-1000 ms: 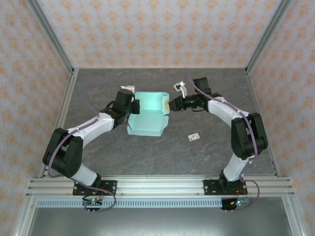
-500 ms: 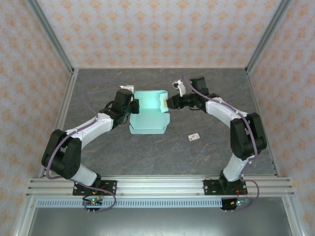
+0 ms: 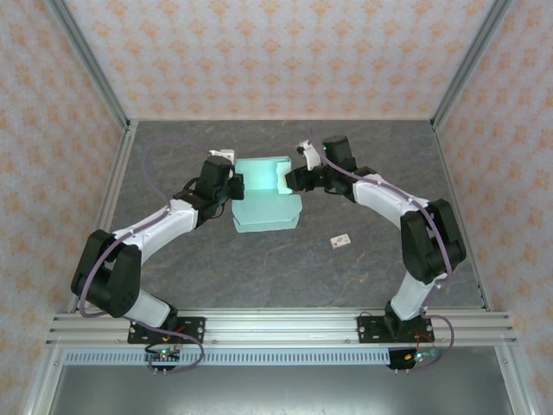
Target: Fold the paper box
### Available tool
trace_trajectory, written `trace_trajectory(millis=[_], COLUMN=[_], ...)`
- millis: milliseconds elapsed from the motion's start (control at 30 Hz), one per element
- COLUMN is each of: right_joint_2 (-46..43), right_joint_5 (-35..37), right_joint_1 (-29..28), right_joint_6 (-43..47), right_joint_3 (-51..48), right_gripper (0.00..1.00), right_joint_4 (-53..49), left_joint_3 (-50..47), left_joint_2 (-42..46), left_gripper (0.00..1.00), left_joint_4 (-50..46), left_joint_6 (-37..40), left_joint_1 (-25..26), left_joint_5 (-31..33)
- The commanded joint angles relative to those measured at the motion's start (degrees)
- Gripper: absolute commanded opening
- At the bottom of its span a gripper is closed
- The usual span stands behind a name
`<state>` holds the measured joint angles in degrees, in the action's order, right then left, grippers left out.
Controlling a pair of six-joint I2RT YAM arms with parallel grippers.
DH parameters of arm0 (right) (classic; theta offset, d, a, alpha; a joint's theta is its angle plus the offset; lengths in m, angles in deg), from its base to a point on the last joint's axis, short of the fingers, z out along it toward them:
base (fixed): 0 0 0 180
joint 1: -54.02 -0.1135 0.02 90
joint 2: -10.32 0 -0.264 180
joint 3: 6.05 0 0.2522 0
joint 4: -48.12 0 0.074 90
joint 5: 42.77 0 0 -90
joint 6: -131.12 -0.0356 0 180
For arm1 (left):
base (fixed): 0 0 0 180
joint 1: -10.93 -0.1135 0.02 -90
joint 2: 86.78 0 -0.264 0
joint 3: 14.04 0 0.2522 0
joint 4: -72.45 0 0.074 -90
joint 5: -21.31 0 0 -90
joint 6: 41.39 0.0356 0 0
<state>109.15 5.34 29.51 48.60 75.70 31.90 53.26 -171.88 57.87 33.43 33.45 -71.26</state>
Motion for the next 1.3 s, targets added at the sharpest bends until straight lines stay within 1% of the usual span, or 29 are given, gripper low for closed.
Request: trace_trajectory(millis=[0,167,300,667,833,967,1267], right_joint_2=[-2.87,-4.16,-4.18,-1.77,0.33,2.43,5.73], right_joint_5=[9.66,19.45,23.77,42.9,50.9,58.36,72.95], right_joint_1=[-1.33,-3.34,-4.54,-11.02,-12.91,-15.26,-20.4], right_joint_6=[-0.58,-2.14,-3.6,-3.62,-5.44,-5.41,-5.77], right_joint_3=[-1.44,-2.21,-2.37,1.23,4.34,7.41,11.11], right_gripper=[0.36,0.36,0.36,0.21,0.19,0.17,0.12], right_joint_4=[2.84,3.21,2.98,-3.36,-7.15,-10.55,-15.13], left_joint_3=[1.04,1.1,1.23,1.57,1.74,1.74,2.35], left_joint_2=[2.99,3.07,3.03,3.13,3.59,3.75,3.14], left_gripper=[0.0,0.0,0.0,0.0,0.0,0.0,0.0], left_joint_4=[-0.45,-0.53,-0.48,-0.94,-1.44,-1.64,-2.23], left_joint_6=[-0.9,-1.21,-1.5,-1.68,-1.64,-1.72,-1.59], left_joint_1=[1.02,0.99,1.12,1.21,1.22,1.36,1.37], left_joint_5=[-2.13,-2.22,-2.35,-2.35,-2.42,-2.37,-1.81])
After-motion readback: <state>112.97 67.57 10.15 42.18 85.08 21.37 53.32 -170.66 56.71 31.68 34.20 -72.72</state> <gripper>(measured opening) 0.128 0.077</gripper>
